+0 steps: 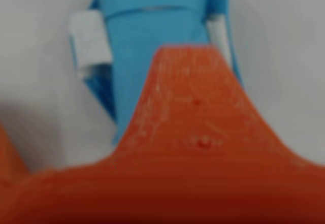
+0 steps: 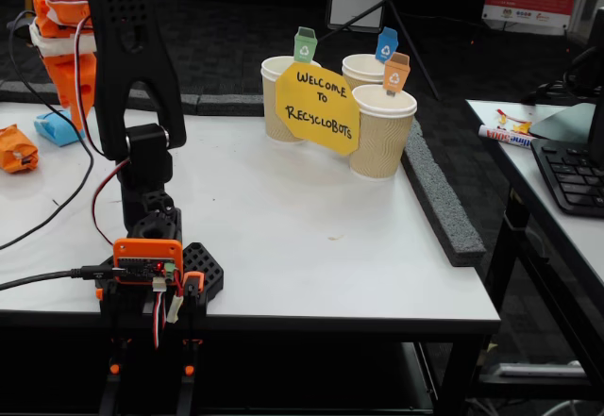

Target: Sort rubbish by color.

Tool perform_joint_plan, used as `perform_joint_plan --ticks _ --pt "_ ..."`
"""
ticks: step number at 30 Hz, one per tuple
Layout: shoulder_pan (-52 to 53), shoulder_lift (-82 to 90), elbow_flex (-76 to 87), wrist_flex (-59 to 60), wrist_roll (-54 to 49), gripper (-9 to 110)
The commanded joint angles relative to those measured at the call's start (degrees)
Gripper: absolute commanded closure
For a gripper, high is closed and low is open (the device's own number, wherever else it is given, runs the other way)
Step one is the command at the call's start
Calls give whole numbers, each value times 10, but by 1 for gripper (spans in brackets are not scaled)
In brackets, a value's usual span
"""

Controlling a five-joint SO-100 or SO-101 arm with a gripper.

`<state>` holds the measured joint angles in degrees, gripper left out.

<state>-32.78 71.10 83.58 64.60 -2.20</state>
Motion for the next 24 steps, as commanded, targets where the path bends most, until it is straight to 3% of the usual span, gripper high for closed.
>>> perform_joint_plan --ticks 1,14,24 --pt "-13 -4 -104 10 -11 74" --pt "-21 -95 -176 9 -11 74" --pt "-6 -127 -208 -16 -11 90"
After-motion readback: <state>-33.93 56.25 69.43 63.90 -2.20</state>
